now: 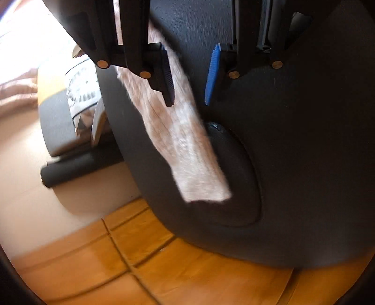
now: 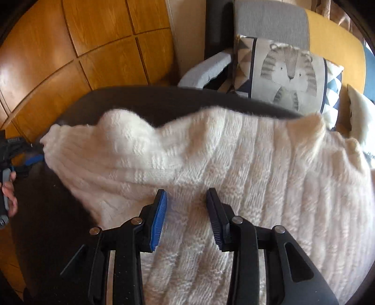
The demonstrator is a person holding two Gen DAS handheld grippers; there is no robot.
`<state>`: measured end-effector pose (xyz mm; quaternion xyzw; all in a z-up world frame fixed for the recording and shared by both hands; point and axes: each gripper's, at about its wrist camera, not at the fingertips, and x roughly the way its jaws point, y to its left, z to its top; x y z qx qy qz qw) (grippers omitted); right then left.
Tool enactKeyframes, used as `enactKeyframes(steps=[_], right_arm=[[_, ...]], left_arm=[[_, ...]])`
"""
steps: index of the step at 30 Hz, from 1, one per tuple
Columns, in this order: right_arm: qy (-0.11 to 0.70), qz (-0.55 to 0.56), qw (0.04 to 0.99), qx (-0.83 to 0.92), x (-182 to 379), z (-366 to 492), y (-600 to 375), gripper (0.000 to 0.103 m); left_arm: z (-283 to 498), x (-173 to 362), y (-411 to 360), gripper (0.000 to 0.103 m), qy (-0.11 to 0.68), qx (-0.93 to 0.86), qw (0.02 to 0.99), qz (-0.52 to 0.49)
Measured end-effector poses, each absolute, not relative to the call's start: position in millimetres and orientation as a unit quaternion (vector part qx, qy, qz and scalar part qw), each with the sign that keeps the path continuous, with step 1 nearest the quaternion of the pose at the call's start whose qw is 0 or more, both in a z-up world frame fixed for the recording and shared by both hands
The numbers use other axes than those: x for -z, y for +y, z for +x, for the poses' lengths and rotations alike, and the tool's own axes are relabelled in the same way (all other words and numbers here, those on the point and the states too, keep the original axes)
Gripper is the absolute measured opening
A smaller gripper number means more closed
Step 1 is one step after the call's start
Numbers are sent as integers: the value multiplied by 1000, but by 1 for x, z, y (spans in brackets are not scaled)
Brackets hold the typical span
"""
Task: Fold clothes
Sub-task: 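Grasp the cream sweater sleeve with the left gripper, then lift the held sleeve with the left gripper and carry it across the body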
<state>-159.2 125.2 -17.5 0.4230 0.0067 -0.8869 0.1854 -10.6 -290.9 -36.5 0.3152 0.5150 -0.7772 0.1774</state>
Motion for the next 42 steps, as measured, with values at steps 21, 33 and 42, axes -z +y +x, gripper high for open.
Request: enactKeyframes(steps=[21,33,42], right_arm=[[37,408,178,894,25,-152,113,54],[29,408,181,895,27,-153,113,55],[30,405,180,896,29,-152,112,56]], left_arm=[[7,60,-283,5,527,803,192,203],[65,74,-277,4,557,805,187,82],[42,66,-277,14,545,799,206,147]])
